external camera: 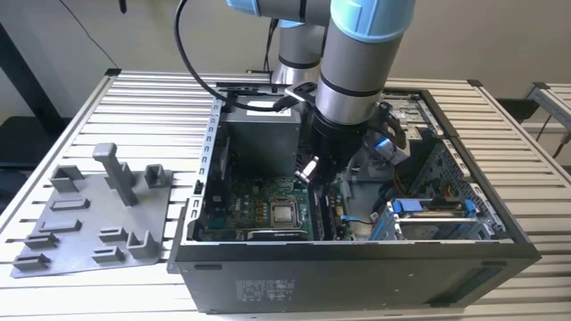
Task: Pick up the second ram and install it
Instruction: 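Press down the second ram until it locks into place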
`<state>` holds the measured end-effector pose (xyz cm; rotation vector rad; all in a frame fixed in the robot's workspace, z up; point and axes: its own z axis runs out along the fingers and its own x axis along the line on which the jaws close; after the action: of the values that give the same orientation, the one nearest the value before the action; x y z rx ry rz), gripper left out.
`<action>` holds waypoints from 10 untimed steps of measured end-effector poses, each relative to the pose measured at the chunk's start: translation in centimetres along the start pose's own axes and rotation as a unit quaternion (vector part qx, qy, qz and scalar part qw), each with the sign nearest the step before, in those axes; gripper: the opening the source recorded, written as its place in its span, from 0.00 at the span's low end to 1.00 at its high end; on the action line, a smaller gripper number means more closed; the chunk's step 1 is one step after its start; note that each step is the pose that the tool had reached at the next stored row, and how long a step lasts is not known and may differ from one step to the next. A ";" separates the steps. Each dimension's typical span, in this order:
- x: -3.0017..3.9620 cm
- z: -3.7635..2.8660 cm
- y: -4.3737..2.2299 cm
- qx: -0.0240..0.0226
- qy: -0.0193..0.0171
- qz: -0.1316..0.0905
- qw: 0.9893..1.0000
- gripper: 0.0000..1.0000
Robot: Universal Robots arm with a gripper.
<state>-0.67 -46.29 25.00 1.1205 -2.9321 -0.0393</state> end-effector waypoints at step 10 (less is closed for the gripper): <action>0.00 0.00 0.00 -0.001 0.002 -0.088 0.996 0.11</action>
<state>-0.67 -46.29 24.99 1.3744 -2.8195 -0.0387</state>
